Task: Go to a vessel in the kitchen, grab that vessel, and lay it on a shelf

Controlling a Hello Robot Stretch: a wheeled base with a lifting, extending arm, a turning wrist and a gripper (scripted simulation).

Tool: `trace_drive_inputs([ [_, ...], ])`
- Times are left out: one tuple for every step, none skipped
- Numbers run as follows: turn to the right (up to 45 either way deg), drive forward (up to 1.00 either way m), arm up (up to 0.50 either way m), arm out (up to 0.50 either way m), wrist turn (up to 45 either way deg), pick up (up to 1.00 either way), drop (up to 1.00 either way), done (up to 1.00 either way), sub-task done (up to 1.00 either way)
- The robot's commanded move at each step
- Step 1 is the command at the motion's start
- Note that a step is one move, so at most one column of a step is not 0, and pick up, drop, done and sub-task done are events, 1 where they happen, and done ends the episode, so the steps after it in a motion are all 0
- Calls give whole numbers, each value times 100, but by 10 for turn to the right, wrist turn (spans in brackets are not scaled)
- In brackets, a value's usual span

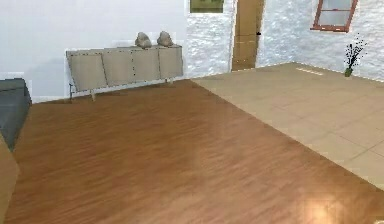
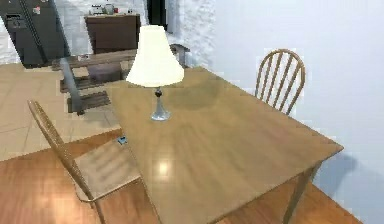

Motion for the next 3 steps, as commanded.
trace_drive_inputs([
  [150, 0, 0, 0, 0, 0, 0, 0, 0],
  [0, 100, 0, 0, 0, 0, 0, 0, 0],
  [0, 20, 0, 0, 0, 0, 0, 0, 0],
])
